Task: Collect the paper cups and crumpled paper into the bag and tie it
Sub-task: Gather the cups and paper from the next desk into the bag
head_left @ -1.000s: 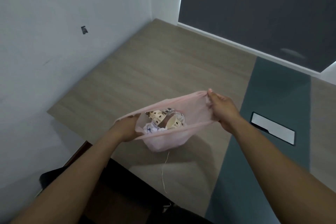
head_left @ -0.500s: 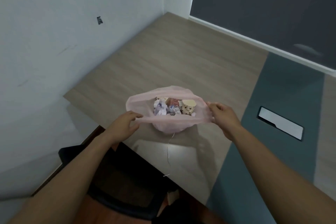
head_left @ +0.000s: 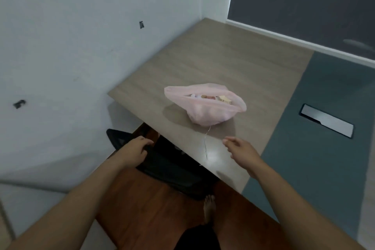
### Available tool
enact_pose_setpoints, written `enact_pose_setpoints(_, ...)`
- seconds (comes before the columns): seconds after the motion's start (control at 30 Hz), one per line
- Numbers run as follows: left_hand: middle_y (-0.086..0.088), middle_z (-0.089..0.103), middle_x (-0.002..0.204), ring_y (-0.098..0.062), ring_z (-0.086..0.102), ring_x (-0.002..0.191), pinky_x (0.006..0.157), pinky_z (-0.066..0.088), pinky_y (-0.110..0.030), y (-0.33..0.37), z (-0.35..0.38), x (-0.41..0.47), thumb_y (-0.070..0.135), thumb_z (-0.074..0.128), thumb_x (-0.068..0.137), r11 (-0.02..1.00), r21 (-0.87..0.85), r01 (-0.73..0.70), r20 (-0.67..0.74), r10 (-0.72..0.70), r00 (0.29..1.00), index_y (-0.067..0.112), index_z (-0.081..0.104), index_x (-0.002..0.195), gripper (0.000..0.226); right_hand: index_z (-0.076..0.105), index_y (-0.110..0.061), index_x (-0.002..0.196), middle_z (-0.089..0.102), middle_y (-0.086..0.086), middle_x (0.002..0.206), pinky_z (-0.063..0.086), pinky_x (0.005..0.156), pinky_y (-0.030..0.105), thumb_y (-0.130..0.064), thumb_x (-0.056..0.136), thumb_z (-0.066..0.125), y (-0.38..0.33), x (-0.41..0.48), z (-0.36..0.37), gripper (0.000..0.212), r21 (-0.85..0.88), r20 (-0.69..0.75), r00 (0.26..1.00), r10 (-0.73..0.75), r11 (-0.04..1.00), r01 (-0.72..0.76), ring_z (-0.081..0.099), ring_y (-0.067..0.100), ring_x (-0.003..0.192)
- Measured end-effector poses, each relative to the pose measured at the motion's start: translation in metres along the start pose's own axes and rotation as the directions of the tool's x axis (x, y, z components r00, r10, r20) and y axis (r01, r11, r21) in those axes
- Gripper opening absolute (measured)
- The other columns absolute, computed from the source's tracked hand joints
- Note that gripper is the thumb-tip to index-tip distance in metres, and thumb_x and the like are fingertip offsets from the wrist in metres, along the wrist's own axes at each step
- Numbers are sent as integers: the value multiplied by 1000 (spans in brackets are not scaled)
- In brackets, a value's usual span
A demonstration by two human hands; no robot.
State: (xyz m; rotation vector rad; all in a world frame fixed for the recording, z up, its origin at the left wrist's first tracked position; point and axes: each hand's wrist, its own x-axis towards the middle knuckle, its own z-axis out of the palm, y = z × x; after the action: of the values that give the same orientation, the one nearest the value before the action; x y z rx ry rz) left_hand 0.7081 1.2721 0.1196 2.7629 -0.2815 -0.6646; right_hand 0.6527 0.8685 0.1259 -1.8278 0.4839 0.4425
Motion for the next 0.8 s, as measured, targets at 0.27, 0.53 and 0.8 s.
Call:
enact_pose_setpoints(0.27, 2, 34, 169, -23, 31, 156, 129, 29, -50, -48, 50, -32, 17, 58, 101, 984, 174, 49, 161, -77, 984, 29, 41, 163, 66, 57, -25, 156, 63, -3, 153, 48, 117, 35, -51, 108, 62, 26, -65, 107, 55, -220, 232, 973, -18, 973, 70, 60, 17, 138)
enact_pose_setpoints(0.53, 5, 23, 177, -28, 8, 166, 131, 16, -65, -74, 40, 0, 31, 61, 105, 950, 301, 83, 185, -144, 972, 41, 33, 166, 67, 30, -20, 172, 29, 8, 178, 23, 133, 38, -46, 113, 51, 23, -71, 178, 68, -550, 320, 947, -18, 810, 202, 26, 27, 165)
enact_pose_setpoints(0.8, 3, 51, 157, -33, 28, 152, 123, 30, -66, -112, 60, 7, 30, 62, 103, 965, 259, -40, -8, 43, 999, 44, 57, 149, 49, 35, -37, 168, 60, 2, 153, 31, 126, 49, -45, 111, 52, 34, -34, 240, 61, -847, 148, 984, -102, 500, 180, 58, 26, 137)
